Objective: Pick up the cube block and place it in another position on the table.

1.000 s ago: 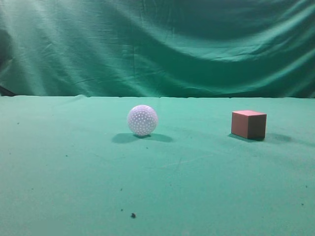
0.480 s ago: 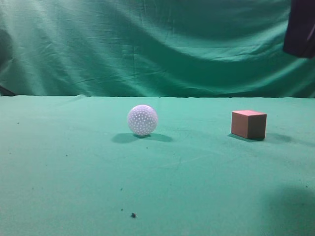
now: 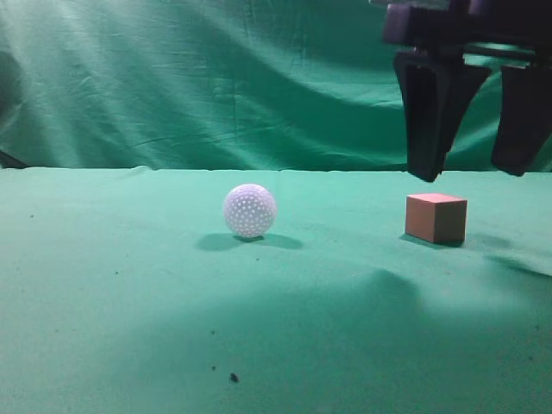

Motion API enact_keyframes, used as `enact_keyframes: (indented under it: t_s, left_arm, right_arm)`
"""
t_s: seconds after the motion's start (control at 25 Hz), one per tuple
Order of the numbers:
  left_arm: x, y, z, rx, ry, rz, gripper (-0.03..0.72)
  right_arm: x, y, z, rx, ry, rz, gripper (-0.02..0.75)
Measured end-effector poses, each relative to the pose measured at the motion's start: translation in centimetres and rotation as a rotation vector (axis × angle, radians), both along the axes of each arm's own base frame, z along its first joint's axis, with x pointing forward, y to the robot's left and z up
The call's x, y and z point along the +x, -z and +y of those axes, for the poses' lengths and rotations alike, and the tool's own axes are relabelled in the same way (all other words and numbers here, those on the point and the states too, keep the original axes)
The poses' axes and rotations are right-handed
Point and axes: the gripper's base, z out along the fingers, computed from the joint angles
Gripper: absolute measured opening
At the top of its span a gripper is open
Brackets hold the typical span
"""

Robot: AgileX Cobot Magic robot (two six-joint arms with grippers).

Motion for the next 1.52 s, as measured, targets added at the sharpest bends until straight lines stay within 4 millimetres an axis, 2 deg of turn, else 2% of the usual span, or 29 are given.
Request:
enact_keyframes:
  t_s: [0.36, 0.44, 0.48, 0.52, 0.72, 0.88, 0.92, 1.08, 1.24, 1.52]
  left_arm:
    - [0.0, 0.0, 0.0, 0.000, 0.000, 0.000, 0.262]
    - [0.0, 0.0, 0.0, 0.000, 0.000, 0.000, 0.262]
    - [0.0, 0.0, 0.0, 0.000, 0.000, 0.000, 0.262]
    - [0.0, 0.0, 0.0, 0.000, 0.000, 0.000, 0.262]
    - [0.0, 0.0, 0.0, 0.000, 0.000, 0.000, 0.262]
    - [0.0, 0.0, 0.0, 0.000, 0.000, 0.000, 0.262]
    - [0.0, 0.0, 0.0, 0.000, 0.000, 0.000, 0.262]
    - [0.0, 0.0, 0.0, 0.000, 0.000, 0.000, 0.262]
    - [0.0, 0.0, 0.0, 0.000, 0.000, 0.000, 0.262]
    - [0.0, 0.0, 0.0, 0.000, 0.000, 0.000, 0.262]
  right_arm:
    - [2.2, 2.9, 1.2, -0.004, 0.011, 0.007, 0.525]
    - [2.5, 2.7, 1.4, 0.003, 0.020, -0.001, 0.370]
    - [2.6, 2.4, 1.5, 0.004, 0.029, 0.000, 0.258]
    - [2.8, 2.1, 1.6, 0.005, 0.038, 0.001, 0.209]
    - [4.3, -0.7, 1.8, -0.004, 0.060, -0.074, 0.216]
    - [7.3, -3.2, -0.3, 0.022, 0.179, -0.155, 0.216]
    - [8.0, -3.3, -0.9, 0.029, 0.205, -0.158, 0.216]
    - [10.9, -2.5, -2.6, 0.044, 0.257, -0.110, 0.216]
    - [13.0, -0.3, -2.4, 0.030, 0.254, -0.058, 0.216]
    - [14.2, 1.5, -2.0, 0.027, 0.237, -0.048, 0.216]
